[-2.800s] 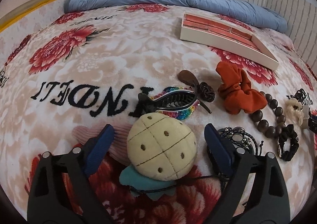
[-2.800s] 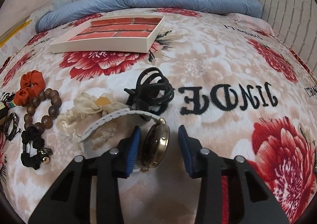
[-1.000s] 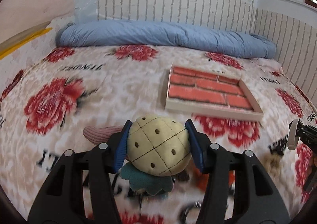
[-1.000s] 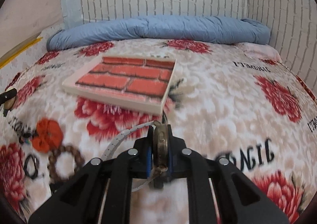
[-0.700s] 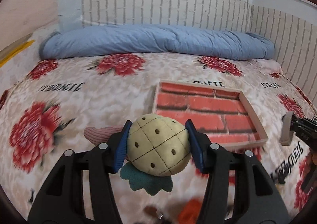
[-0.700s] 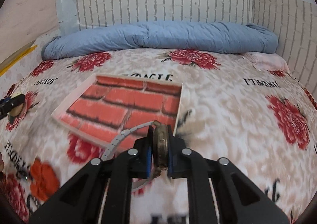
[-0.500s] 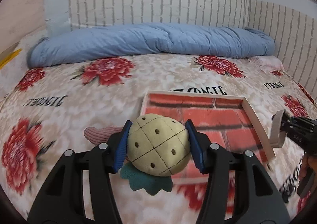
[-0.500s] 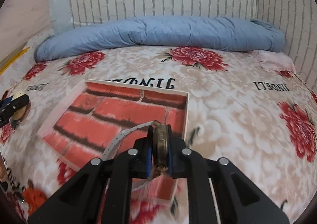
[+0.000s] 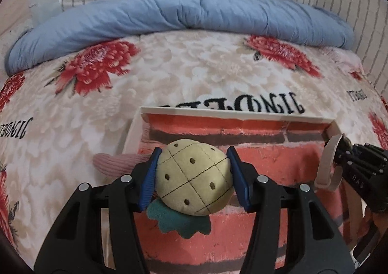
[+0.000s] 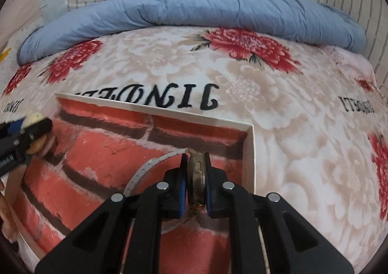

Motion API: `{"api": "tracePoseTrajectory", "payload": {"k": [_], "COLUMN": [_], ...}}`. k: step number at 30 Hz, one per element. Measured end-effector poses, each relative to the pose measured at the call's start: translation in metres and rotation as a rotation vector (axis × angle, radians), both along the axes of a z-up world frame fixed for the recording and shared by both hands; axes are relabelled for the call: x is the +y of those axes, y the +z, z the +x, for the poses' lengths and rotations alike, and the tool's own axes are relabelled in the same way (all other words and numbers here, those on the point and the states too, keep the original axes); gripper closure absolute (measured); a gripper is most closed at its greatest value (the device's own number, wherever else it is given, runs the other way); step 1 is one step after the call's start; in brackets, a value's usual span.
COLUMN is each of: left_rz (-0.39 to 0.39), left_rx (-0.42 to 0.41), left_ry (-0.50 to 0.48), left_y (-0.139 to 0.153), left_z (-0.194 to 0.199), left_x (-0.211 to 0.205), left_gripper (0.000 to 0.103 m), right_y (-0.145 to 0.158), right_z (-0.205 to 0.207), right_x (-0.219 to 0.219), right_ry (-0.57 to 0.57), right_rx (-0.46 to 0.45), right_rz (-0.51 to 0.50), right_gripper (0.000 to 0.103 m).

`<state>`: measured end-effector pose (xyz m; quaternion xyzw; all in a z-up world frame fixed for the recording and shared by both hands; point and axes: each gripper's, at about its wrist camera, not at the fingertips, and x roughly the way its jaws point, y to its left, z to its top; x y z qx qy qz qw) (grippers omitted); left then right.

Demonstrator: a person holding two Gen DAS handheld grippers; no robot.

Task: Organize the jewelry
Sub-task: 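Carry the plush pineapple with the left tool while the right tool carries the watch to the tray, then open the left tool over the tray while the right tool releases the watch inside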

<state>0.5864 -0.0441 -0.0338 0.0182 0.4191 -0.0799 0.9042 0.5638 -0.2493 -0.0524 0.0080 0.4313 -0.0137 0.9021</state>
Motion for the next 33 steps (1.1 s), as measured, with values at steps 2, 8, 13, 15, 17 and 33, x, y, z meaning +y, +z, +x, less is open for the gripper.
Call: {"api": "tracePoseTrajectory", "payload": {"k": [2, 8, 13, 15, 17, 33], "left_rz": [0.015, 0.097, 0.107, 0.115, 0.12, 0.053], "left_rx": [0.008, 0.021, 0.037, 0.042, 0.041, -0.02], "left_ry": [-0.003, -0.01, -0.011, -0.012, -0.015, 0.042], "left_y": [-0.001, -0.011, -0.014, -0.014, -0.014, 0.032], "left_z": [0.007, 0.018, 0.022, 0.023, 0.023, -0.009], "left_x": [-0.003, -0.013, -0.014, -0.015, -0.016, 0.006], "left_gripper": [0.05, 0.05, 0.049, 0.049, 0.047, 0.015], "right_y": [-0.003, -0.005, -0.015, -0.015, -0.015, 0.021], "right_z": [0.012, 0.032, 0.048, 0.051, 0.053, 0.015], "right_x": [-0.001, -0.001, -0.002, -0.001, 0.002, -0.005], "right_ry": [-0.009, -0.017, -0.021, -0.018, -0.013, -0.001], "right_rx": [0.036, 0.08, 0.111, 0.105, 0.106, 0.045], "right_rz": [-0.003, -0.013, 0.003, -0.004, -0.012, 0.008], "right_gripper": [0.091, 0.091, 0.091, 0.091, 0.09, 0.049]}}
